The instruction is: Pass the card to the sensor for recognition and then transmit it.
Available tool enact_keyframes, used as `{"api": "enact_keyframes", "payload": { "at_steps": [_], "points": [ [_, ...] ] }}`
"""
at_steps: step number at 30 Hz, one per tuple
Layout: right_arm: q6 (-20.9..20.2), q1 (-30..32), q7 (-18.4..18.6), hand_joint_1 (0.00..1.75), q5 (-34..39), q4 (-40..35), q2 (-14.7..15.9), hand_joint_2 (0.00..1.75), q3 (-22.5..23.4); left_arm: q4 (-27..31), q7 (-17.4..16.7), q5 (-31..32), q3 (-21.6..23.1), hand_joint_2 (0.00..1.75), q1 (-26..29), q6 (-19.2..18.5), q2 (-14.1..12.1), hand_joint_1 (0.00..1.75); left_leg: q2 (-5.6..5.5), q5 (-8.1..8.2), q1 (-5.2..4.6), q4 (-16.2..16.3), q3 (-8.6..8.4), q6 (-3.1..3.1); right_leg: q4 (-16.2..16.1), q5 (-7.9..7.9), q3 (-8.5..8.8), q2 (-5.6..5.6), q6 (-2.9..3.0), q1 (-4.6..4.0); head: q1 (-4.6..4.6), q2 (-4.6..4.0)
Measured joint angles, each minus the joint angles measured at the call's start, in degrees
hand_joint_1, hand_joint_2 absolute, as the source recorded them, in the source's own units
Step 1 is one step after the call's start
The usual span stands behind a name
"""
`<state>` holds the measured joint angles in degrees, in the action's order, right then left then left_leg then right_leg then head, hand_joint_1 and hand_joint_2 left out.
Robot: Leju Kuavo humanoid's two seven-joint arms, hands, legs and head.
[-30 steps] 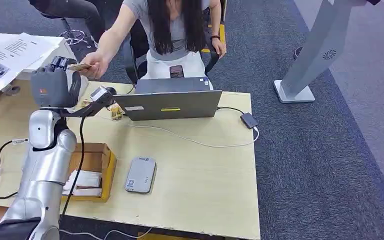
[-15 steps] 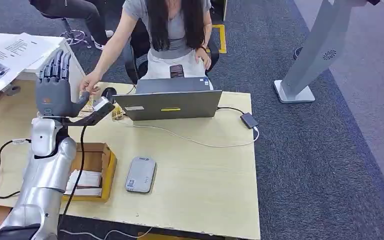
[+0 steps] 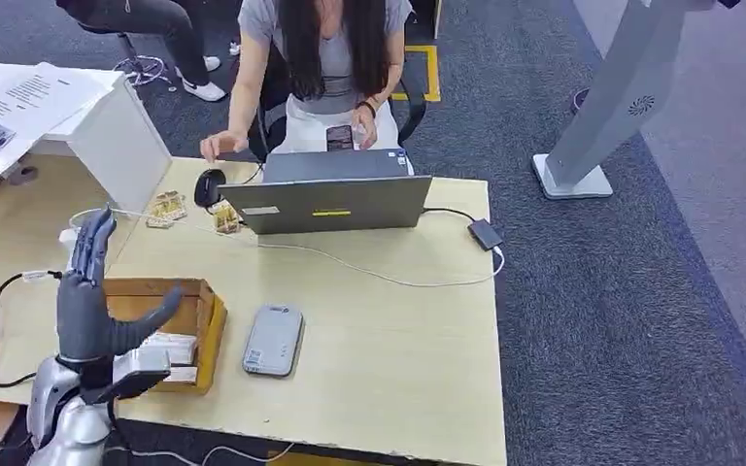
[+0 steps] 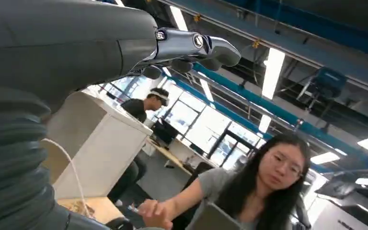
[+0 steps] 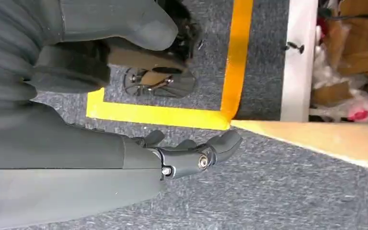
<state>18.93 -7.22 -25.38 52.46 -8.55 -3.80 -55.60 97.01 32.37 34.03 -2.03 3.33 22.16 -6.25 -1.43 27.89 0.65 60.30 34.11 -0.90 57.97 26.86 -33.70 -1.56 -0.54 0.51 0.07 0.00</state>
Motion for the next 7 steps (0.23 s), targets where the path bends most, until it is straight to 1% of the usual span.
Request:
{"api": "enact_keyframes", "payload": {
  "at_steps": [3, 7],
  "points": [
    [0.0, 0.0, 0.0, 0.00, 0.2, 0.0, 0.0, 1.75, 0.2, 3.2, 0.1, 0.0, -0.7, 1.75, 2.5, -1.1, 0.0, 0.00, -0.01, -0.01, 0.00, 0.0, 0.01, 0.00, 0.0, 0.00, 0.02, 0.02, 0.00, 0.00, -0.02, 0.00],
    [0.0, 0.0, 0.0, 0.00, 0.2, 0.0, 0.0, 1.75, 0.4, 5.7, 0.1, 0.0, -1.0, 1.75, 4.0, -1.4, 0.0, 0.00, 0.01, -0.06, 0.01, 0.0, -0.02, 0.01, 0.0, -0.05, 0.05, 0.03, 0.01, -0.01, -0.02, 0.00]
  ]
}}
